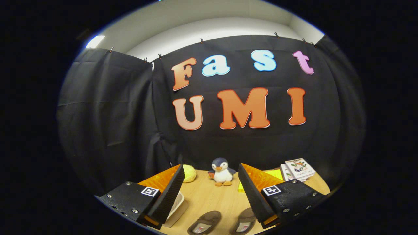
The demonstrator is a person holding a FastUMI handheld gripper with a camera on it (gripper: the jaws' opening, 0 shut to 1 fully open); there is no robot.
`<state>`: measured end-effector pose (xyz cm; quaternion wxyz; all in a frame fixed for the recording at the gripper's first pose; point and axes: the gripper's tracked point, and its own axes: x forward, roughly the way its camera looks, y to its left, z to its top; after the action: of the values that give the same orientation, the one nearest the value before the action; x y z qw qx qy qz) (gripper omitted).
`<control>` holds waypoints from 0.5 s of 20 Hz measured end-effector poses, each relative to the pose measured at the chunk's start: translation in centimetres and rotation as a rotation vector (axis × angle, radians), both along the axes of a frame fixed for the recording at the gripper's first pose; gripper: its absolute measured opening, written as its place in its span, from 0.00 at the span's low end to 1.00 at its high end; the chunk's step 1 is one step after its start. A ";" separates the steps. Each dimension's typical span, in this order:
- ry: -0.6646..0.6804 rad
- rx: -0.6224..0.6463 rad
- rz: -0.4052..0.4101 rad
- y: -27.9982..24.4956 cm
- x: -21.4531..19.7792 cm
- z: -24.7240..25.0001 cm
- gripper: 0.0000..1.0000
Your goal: Open the storage box then place both shoes into the box .Put the left shoe in first, then the right shoe, with the right side of both shoes facing outward in a uniform manner.
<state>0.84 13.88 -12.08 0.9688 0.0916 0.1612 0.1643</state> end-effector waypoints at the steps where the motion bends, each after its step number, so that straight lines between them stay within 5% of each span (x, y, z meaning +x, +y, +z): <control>1: 0.046 0.024 0.032 1.2 -0.3 -1.2 0.99; 10: 0.452 0.140 0.252 10.1 -3.9 -11.7 0.98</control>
<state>-3.09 23.98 -23.80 0.8715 0.1719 0.3719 0.2696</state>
